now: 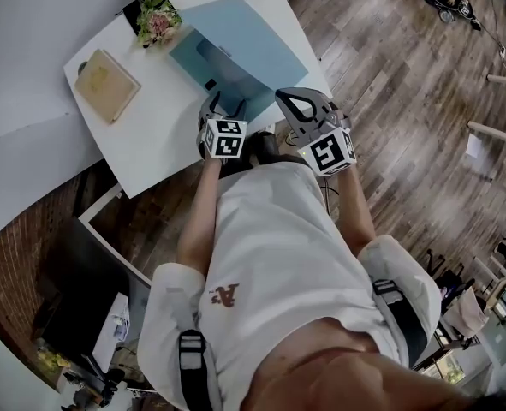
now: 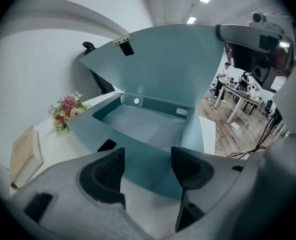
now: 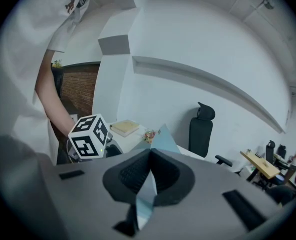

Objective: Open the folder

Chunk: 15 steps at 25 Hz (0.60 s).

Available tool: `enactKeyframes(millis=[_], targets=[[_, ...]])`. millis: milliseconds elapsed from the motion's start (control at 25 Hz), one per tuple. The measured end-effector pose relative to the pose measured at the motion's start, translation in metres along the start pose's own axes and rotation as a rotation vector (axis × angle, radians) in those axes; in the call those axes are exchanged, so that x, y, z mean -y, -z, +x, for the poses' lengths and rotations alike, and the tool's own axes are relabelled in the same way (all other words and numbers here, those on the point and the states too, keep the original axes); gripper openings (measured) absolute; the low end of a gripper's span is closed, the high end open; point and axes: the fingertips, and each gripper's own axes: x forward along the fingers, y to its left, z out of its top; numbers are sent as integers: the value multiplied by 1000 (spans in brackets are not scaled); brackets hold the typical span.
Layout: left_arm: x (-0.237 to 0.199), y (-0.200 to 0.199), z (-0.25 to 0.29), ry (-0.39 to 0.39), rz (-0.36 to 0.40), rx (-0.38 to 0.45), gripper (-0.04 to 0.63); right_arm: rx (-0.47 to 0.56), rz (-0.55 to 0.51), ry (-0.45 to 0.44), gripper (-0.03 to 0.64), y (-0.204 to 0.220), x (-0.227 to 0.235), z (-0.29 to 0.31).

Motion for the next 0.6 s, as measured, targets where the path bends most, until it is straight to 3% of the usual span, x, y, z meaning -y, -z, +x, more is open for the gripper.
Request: enactKeyframes(millis=[600], targets=[[2,0,8,45,33,-27,304,-37,50,137,8,12,29,-17]])
